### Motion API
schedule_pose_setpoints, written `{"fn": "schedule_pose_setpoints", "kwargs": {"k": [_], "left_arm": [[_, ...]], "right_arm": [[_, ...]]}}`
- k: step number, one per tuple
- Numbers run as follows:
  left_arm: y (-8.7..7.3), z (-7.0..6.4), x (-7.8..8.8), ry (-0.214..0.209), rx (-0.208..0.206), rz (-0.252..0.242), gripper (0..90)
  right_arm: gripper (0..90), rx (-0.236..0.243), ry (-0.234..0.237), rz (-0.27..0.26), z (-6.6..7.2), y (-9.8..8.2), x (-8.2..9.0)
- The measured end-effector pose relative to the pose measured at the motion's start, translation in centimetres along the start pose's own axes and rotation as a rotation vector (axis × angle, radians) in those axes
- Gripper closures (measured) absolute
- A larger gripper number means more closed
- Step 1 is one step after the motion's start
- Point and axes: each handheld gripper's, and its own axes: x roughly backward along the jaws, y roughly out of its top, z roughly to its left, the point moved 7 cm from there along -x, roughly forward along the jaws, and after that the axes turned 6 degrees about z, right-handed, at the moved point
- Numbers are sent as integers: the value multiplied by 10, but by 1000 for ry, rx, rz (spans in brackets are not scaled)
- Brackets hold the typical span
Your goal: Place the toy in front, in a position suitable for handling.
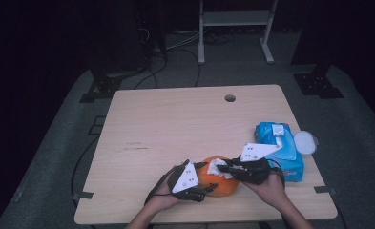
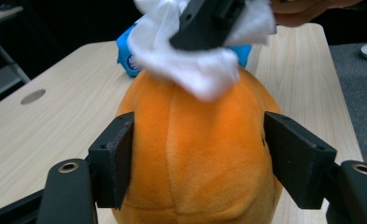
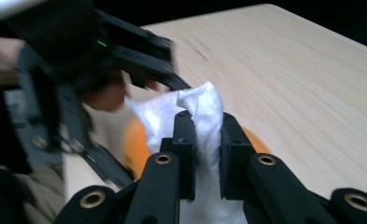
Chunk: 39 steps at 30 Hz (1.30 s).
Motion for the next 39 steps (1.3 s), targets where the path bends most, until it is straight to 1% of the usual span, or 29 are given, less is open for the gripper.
{"fn": "schedule_pose_setpoints", "kwargs": {"k": [1, 2, 4, 5, 6, 7, 8, 9, 11, 12, 13, 14, 15, 17, 18, 20, 21, 22, 23, 25, 26, 28, 30, 32, 33, 34, 36, 37, 39], "left_arm": [[-1, 1, 0, -7, 16, -7, 292], [-1, 1, 0, -19, 28, -11, 287], [1, 1, 0, -45, 45, -17, 270], [2, 1, 1, -63, 62, -18, 251], [3, 2, 1, -77, 94, -21, 217], [4, 4, 2, -81, 125, -24, 193], [5, 7, 2, -81, 145, -21, 172], [4, 10, 1, -72, 158, -13, 138], [2, 9, -3, -58, 155, -7, 96], [0, 7, -4, -49, 137, 1, 94], [-1, 7, -4, -35, 118, 6, 129], [-2, 8, -2, -31, 109, 13, 184], [-2, 9, -1, -32, 113, 15, 231], [-4, 10, 0, -34, 112, 21, 271], [-5, 12, 0, -31, 121, 27, 277], [-10, 16, 2, -28, 134, 40, 277], [-12, 18, 4, -29, 149, 39, 277], [-15, 19, 6, -38, 165, 34, 277], [-16, 20, 6, -41, 168, 30, 277], [-16, 19, 7, -47, 164, 26, 277], [-15, 19, 7, -46, 154, 29, 277], [-15, 18, 6, -44, 149, 31, 276], [-15, 17, 5, -43, 151, 29, 275], [-16, 18, 6, -41, 150, 34, 275], [-16, 19, 6, -42, 156, 35, 275], [-17, 19, 7, -41, 165, 35, 277], [-18, 21, 7, -42, 176, 32, 282], [-19, 23, 7, -43, 185, 31, 284], [-21, 26, 7, -47, 204, 29, 285]], "right_arm": [[788, -23, -2, -1, -5, -4, 2], [788, -56, 2, -5, -11, -10, 5], [788, -83, 21, -12, -14, -14, 6], [788, -79, 18, -9, -13, -14, 6], [788, -71, 12, -4, -12, -13, 5], [788, -66, 17, -7, -9, -12, 4], [788, -58, 29, -10, -4, -9, 2], [787, -48, 37, -11, 1, -7, -1], [787, -21, 69, -15, 13, -1, -8], [787, -8, 67, -8, 16, 0, -10], [787, 21, 49, 4, 19, 1, -12], [787, 31, 38, 9, 19, 1, -12], [788, 28, 39, 10, 16, 0, -10], [789, 9, 41, 6, 10, -2, -5], [789, 5, 40, 5, 7, -3, -4], [789, -7, 4, 11, -1, -9, 2], [789, -14, -14, 19, -5, -13, 5], [789, -31, -21, 23, -9, -17, 7], [788, -55, -16, 17, -13, -20, 8], [788, -76, -11, 22, -17, -24, 9], [789, -74, -7, 21, -17, -23, 8], [789, -65, -5, 21, -13, -20, 7], [788, -53, 20, 5, -4, -14, 5], [788, -18, 18, 8, 2, -10, 2], [788, -2, 7, 16, 4, -9, 1], [788, -2, 9, 17, 4, -9, 1], [788, -18, 14, 23, -1, -13, 2], [789, -24, 9, 29, -4, -15, 3], [789, -49, -5, 41, -13, -22, 5]]}}
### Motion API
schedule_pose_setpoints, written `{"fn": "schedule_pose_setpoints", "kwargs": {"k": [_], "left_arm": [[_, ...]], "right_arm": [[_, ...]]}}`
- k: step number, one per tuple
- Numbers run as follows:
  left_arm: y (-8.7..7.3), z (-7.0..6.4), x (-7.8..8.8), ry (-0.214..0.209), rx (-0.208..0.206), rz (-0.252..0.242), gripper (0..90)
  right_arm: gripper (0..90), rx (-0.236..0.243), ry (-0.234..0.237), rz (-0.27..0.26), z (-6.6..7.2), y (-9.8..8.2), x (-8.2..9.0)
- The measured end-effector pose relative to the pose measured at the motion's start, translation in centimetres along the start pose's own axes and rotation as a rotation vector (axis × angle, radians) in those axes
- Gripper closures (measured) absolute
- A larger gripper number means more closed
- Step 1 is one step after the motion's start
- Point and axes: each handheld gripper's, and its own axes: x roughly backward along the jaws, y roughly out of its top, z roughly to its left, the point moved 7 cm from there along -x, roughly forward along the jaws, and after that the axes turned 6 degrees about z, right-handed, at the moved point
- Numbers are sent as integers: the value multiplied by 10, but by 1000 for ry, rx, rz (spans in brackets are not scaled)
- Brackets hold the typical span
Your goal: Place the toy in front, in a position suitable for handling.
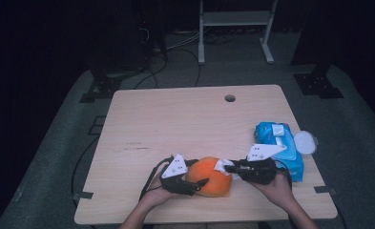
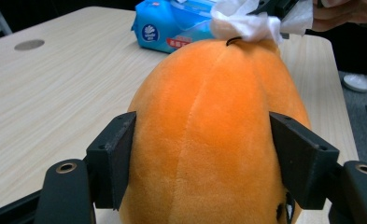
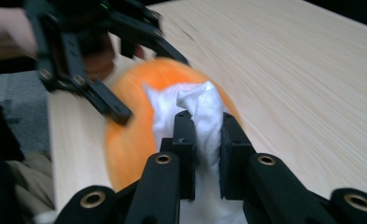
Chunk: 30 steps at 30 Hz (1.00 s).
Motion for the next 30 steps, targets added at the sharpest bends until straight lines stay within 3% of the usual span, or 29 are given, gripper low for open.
{"fn": "schedule_pose_setpoints", "kwargs": {"k": [4, 7, 9, 11, 17, 20, 23, 25, 27, 30], "left_arm": [[-2, 3, -1, -8, 25, -5, 284], [-2, 3, -2, -4, 26, -5, 282], [-3, 5, 0, -6, 28, 2, 278], [-4, 7, 1, -9, 42, 4, 274], [-4, 8, -1, -7, 57, 3, 272], [-1, 3, -3, -7, 41, 3, 264], [2, -6, -4, 5, -14, 21, 254], [1, -5, -2, -1, -14, 17, 255], [0, -3, -1, -5, -8, 15, 258], [-1, -2, 0, -8, -5, 13, 257]], "right_arm": [[789, -33, 11, -10, -4, -2, 5], [788, 3, 41, -22, 8, 7, 0], [788, 33, 38, -6, 13, 8, -4], [788, 26, 54, -9, 11, 8, -3], [788, -26, 29, -1, -5, -4, 4], [788, -20, 47, -14, 0, 2, 2], [788, 23, 60, -7, 12, 11, -7], [788, 42, 57, 1, 13, 12, -8], [788, 28, 55, -4, 9, 10, -6], [788, -9, 16, 9, -6, 0, -1]]}}
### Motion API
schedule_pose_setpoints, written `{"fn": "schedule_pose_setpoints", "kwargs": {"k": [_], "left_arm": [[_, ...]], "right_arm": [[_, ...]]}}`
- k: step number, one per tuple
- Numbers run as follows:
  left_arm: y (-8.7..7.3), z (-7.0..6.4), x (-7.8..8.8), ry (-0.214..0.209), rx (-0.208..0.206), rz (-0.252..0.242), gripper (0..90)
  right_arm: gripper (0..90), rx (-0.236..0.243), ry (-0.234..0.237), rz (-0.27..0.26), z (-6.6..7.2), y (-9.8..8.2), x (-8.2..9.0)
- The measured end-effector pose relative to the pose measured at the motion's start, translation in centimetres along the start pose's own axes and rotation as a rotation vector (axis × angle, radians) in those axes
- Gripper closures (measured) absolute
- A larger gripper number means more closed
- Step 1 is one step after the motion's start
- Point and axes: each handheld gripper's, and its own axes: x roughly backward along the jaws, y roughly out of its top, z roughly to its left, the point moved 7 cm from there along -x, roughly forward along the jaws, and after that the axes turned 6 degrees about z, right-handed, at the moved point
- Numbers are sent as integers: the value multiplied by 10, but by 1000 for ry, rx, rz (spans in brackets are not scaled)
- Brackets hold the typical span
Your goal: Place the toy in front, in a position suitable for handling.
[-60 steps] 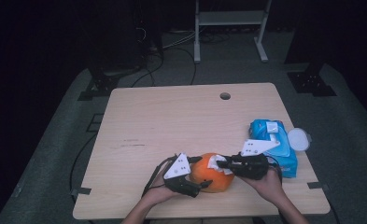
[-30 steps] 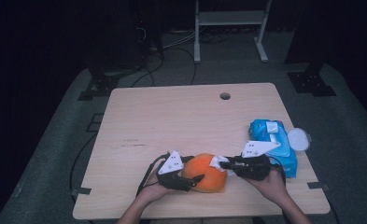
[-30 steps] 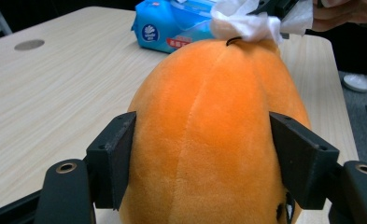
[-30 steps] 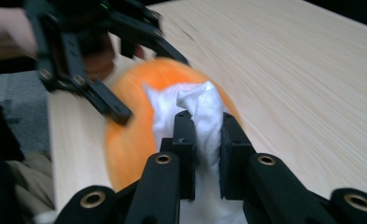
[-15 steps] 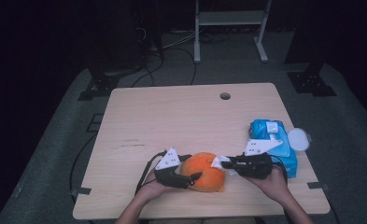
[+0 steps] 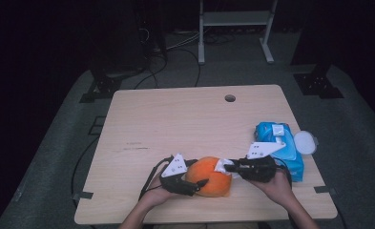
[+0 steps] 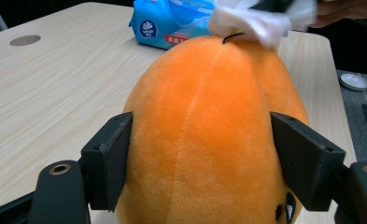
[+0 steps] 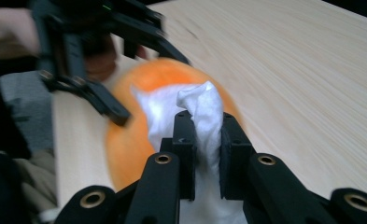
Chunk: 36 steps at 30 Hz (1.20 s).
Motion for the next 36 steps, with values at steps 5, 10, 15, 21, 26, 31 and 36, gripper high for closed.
{"fn": "schedule_pose_setpoints", "kwargs": {"k": [5, 10, 15, 21, 26, 31, 36], "left_arm": [[3, -8, -3, 6, -36, 1, 236], [4, -13, -4, 12, -64, 10, 209], [1, -8, -4, 1, -23, -9, 211], [2, -10, -7, 2, -47, -6, 206], [1, -10, -5, -12, -51, -5, 207], [1, -9, -6, -16, -42, -9, 206], [-1, -10, -4, -16, -43, -7, 205]], "right_arm": [[788, -33, 15, -11, -3, -4, 2], [788, 20, 52, -29, 15, 12, -4], [788, 4, 33, -16, 6, 4, -6], [788, 11, 44, -29, 16, 8, -3], [788, 9, 51, -25, 13, 9, -6], [788, -12, 46, -23, 5, 5, -7], [788, 10, 50, -32, 13, 12, -6]]}}
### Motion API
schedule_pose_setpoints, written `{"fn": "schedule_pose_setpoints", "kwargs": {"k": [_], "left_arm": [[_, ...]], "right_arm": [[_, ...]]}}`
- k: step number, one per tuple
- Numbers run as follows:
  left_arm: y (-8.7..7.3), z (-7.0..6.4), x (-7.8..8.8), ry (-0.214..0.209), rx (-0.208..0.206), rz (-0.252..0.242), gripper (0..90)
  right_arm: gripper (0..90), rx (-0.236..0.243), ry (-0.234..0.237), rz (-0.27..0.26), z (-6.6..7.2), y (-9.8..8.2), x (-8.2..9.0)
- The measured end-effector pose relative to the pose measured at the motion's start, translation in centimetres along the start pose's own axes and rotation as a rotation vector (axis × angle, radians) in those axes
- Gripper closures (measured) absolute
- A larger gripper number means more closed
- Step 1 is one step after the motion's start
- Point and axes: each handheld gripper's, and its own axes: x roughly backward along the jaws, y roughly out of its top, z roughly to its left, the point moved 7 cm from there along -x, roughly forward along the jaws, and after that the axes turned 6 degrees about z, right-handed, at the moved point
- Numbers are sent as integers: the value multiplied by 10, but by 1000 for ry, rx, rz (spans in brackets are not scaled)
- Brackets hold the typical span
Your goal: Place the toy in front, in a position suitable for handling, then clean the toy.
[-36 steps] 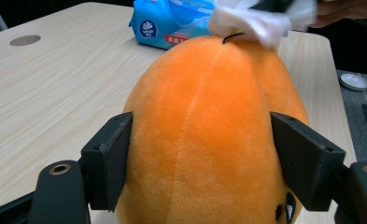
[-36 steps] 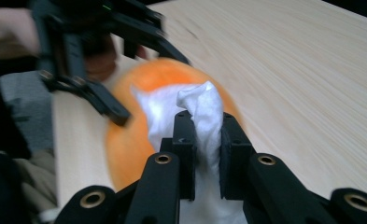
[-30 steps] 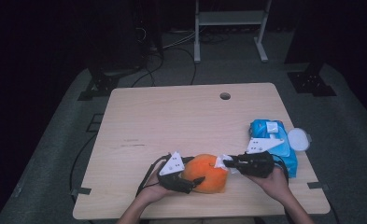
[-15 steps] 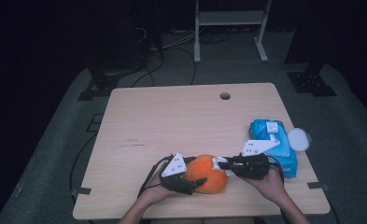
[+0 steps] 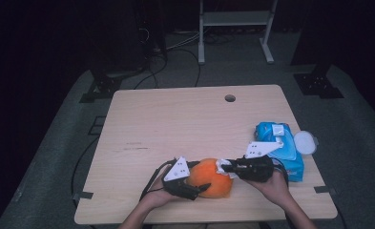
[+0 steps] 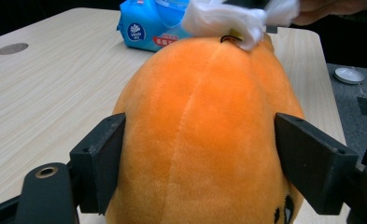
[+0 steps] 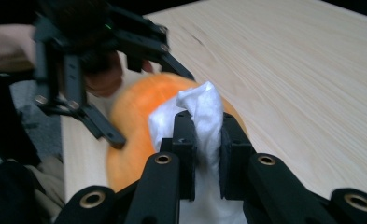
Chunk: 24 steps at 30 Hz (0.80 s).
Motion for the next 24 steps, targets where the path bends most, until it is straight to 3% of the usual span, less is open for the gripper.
{"fn": "schedule_pose_setpoints", "kwargs": {"k": [5, 8, 10, 12, 14, 16, 18, 20, 22, 24], "left_arm": [[-1, -1, 2, 1, -7, 7, 203], [0, -1, 1, -2, -8, 10, 204], [0, -2, 1, -13, -6, 11, 204], [1, -3, 2, -40, -8, 13, 193], [4, -5, 5, -86, -8, 1, 164], [7, -1, 6, -103, 46, -13, 97], [6, 8, 2, -82, 123, 2, 49], [2, 7, -5, -96, 134, 25, 26], [2, 6, -8, -78, 128, 15, 114], [8, 6, -5, -32, 96, 23, 264]], "right_arm": [[788, 39, 13, 4, 11, 7, -5], [788, 20, 6, 7, 4, 2, -3], [788, 3, -27, 24, -5, -6, 0], [788, -29, -29, 24, -10, -11, 2], [788, -26, -29, 25, -10, -14, 5], [788, -6, -28, 24, -7, -13, 6], [788, -2, -15, 14, -5, -12, 3], [788, 1, 14, 7, -3, -10, 1], [788, 5, 8, 10, -3, -8, 0], [787, -1, -7, 9, -5, -6, -1]]}}
